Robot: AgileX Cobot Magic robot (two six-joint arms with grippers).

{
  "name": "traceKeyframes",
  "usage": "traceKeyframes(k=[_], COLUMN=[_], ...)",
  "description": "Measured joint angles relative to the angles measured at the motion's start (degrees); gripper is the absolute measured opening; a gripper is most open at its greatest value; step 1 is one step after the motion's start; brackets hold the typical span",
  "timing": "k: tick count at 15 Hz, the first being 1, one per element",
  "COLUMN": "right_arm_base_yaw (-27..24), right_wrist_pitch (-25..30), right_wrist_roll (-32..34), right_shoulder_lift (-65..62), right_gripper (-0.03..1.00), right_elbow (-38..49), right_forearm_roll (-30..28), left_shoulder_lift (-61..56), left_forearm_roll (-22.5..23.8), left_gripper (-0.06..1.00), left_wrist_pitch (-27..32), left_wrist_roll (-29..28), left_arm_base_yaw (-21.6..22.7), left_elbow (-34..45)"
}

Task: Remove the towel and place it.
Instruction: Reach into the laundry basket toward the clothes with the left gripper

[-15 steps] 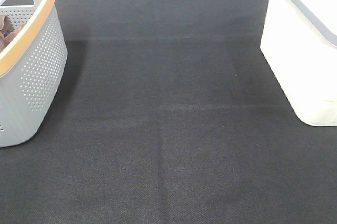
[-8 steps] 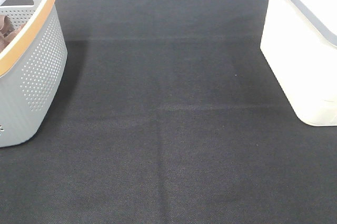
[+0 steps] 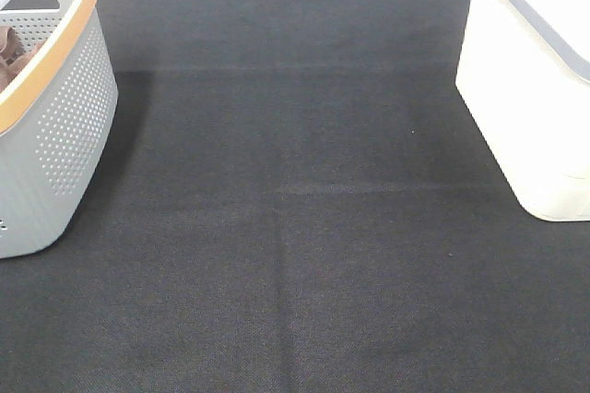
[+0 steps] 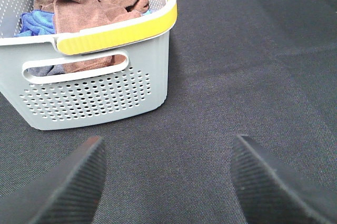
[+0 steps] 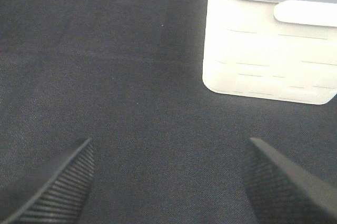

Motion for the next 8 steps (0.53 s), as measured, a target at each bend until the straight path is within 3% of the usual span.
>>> traceKeyframes(k=[3, 4, 8], right_arm_base_yaw=[0.0, 0.0, 0.0], right_wrist_pitch=[0.0, 0.0, 0.0], right_wrist_roll=[0.0, 0.0, 0.0], right_shoulder_lift=[0.0, 0.0, 0.0], right_gripper=[0.74, 0.74, 0.74], right_elbow=[0.0, 0.0, 0.0], right_forearm_roll=[0.0, 0.0, 0.0], left_shoulder_lift=[0.0, 0.0, 7.1], left_forearm_roll=[0.0, 0.0, 4.2], left_gripper=[0.63, 0.61, 0.58], left_wrist_pitch=[-1.0, -3.9, -23.4], left_wrist_roll=[-0.2, -0.5, -5.7], left_arm_base_yaw=[0.0, 0.0, 0.0], left_elbow=[-0.3, -0.8, -1.4])
